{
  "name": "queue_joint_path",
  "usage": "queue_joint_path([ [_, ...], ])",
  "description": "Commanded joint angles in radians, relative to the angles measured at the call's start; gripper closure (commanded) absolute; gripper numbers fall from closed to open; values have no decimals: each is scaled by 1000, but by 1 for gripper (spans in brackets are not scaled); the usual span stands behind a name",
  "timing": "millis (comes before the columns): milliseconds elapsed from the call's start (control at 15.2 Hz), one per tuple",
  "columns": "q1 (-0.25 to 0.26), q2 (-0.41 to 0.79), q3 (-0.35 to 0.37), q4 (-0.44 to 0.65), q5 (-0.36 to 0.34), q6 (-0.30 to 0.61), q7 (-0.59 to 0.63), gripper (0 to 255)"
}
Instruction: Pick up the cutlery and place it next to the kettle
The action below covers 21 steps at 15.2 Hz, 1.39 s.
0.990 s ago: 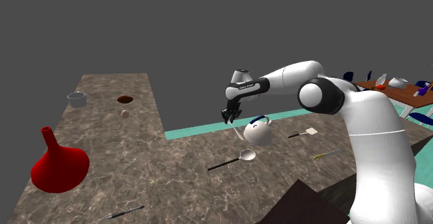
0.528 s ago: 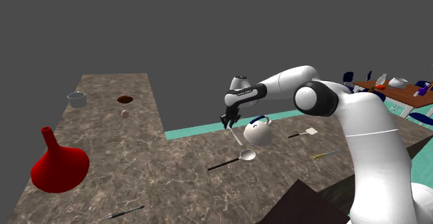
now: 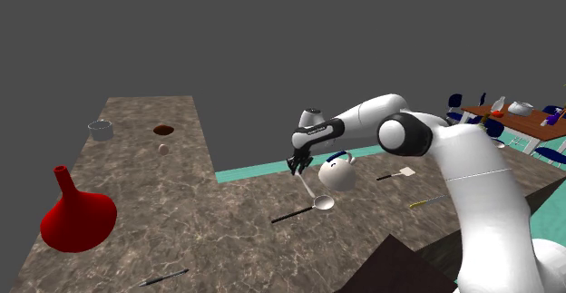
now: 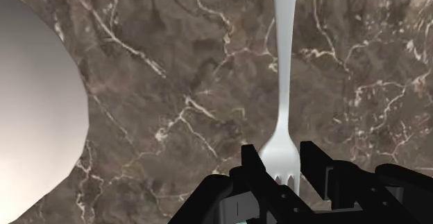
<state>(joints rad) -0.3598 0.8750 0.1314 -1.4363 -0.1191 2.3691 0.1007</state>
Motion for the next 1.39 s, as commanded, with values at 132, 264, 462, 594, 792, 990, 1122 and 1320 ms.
queue_joint_path([
  [132, 4, 39, -4, 11, -4, 28, 2, 255],
  [264, 5, 60, -6, 20, -5, 41, 3, 255],
  [462, 8, 92, -9, 34, -7, 59, 4, 255],
  [594, 9, 108, -10, 42, -8, 67, 4, 255],
  [792, 9, 108, -10, 42, -8, 67, 4, 255],
  [990, 9, 108, -10, 42, -8, 67, 4, 255],
  [1122, 9, 108, -10, 42, -8, 67, 4, 0],
  [1320, 9, 108, -10, 42, -8, 67, 4, 0],
])
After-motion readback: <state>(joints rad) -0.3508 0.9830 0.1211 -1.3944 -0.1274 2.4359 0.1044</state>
